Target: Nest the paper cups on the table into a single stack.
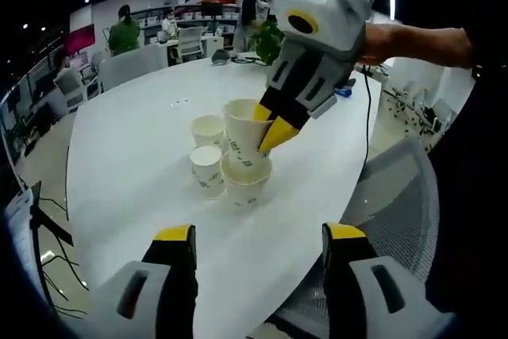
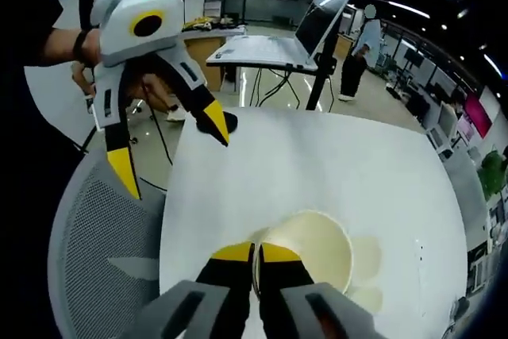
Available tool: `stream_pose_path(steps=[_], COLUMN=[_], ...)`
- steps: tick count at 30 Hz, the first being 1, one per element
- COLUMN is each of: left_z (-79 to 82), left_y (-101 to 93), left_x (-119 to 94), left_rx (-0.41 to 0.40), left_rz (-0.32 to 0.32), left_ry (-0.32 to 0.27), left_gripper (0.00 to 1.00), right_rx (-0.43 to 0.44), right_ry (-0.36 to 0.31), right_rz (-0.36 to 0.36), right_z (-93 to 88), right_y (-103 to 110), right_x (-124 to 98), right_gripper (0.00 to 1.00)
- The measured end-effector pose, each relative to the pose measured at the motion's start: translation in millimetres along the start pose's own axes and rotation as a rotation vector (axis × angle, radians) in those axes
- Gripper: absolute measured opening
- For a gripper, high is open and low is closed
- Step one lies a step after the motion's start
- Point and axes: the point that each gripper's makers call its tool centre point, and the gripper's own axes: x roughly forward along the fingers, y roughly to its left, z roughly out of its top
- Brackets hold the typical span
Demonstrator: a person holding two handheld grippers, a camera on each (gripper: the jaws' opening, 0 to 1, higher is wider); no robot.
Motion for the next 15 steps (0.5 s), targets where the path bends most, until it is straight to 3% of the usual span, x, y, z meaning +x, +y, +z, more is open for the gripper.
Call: stream_pose_path(steps=[15], left_z=[-3.5], left_y=[-1.2], left_x=[-1], left_rx=[-0.007], left_rz=[0.0], left_ry=[0.005], left_gripper=[0.63], right_rx=[-0.013], right_ry=[0.049], right_rz=[0.03], right_z=[-7.0], right_y=[7], right_x=[31], right_gripper=[0.0])
